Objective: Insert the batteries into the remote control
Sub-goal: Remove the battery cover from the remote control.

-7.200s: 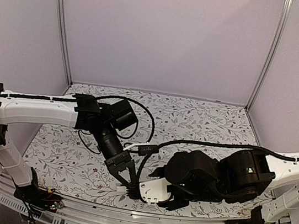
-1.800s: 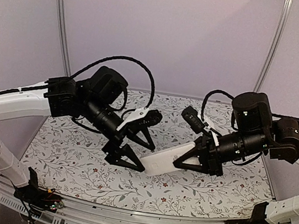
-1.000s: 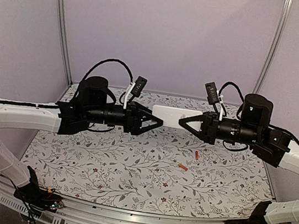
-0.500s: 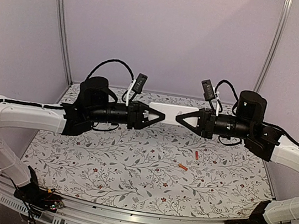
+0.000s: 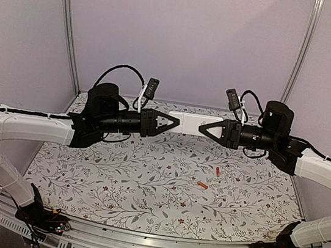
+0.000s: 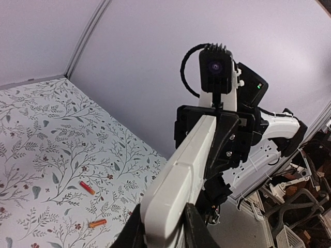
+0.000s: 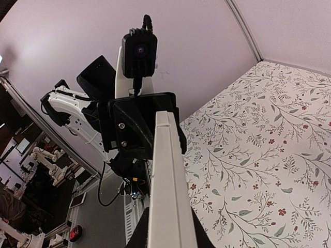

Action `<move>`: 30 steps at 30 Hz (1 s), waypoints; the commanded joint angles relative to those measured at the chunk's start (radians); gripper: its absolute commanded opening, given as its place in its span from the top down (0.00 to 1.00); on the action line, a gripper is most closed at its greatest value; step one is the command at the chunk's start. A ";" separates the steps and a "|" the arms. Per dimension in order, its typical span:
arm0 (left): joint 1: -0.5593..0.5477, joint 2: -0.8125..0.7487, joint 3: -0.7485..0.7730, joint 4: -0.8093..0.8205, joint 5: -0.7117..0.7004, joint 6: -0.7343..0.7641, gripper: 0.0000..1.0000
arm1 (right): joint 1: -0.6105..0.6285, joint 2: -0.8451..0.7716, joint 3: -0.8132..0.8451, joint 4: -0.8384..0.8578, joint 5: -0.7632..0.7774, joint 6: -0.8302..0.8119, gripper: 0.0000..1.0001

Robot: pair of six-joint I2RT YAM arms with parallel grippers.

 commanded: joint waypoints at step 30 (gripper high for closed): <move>0.074 0.039 0.003 -0.147 -0.128 0.001 0.58 | -0.062 0.066 -0.022 0.141 -0.057 0.109 1.00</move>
